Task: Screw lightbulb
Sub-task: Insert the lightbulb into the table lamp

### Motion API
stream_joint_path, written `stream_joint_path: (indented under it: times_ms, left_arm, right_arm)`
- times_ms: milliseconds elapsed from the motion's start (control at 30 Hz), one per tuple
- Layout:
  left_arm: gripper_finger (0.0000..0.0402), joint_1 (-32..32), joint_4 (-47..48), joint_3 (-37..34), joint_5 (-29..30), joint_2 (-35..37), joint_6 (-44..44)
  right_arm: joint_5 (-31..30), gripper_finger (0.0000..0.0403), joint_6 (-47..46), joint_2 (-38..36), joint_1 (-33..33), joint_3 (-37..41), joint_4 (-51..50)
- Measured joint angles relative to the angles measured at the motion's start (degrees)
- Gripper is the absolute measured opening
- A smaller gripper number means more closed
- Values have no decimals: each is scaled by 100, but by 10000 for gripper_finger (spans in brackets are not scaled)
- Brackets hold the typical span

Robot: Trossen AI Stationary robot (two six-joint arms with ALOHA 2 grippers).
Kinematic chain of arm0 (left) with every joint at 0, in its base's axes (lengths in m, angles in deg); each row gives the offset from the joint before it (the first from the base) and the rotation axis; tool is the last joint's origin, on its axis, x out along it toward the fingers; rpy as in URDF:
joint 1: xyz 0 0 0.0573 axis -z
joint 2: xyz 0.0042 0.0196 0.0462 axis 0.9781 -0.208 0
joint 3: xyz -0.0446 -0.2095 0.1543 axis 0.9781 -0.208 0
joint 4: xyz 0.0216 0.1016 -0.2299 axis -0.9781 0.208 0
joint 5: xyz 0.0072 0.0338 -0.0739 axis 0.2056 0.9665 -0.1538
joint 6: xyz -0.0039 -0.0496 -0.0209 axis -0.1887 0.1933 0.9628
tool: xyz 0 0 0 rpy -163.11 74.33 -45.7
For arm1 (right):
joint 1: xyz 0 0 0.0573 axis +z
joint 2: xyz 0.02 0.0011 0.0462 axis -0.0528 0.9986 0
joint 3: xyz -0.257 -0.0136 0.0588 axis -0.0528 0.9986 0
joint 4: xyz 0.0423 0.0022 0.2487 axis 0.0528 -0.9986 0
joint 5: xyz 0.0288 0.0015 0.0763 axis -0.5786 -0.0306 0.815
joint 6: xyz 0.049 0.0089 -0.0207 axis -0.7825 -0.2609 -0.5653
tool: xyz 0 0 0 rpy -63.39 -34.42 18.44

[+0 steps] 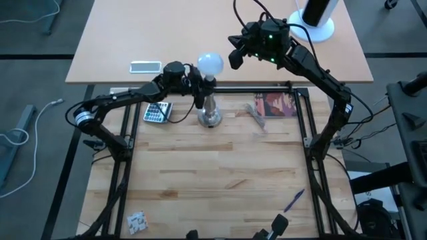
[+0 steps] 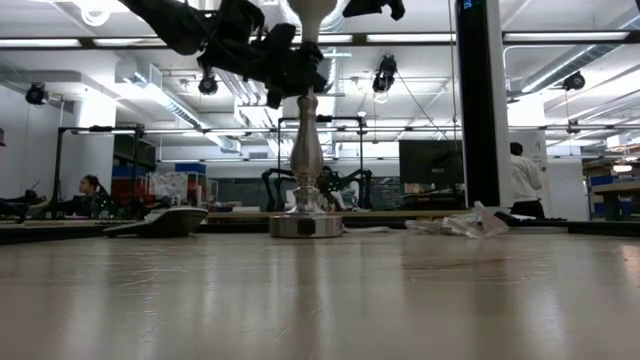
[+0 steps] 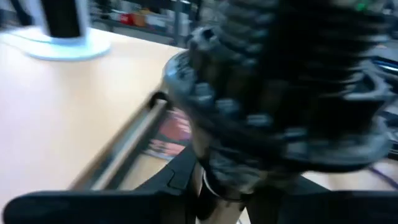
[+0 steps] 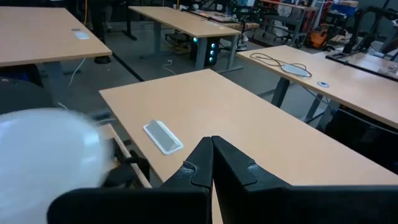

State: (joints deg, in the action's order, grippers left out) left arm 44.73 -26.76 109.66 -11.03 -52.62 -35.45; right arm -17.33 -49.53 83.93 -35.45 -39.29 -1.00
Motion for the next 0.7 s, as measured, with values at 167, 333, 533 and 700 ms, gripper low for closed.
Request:
stream_joint_path:
  times_ms: [167, 333, 533, 700]
  left_arm:
    - [80, 99, 451, 4, -218, 125, -90]
    - [79, 238, 530, -2, -270, 190, -128]
    - [100, 335, 591, -11, -297, 223, 183]
    - [116, 350, 695, -20, -309, 221, 326]
  right_arm:
    - [9, 0, -63, 0, 1, 2, -102]
    - [11, 0, -63, 0, 2, 2, -109]
    - [17, 0, -300, -2, 2, 2, -197]
    - [64, 0, -387, -2, 2, 2, -264]
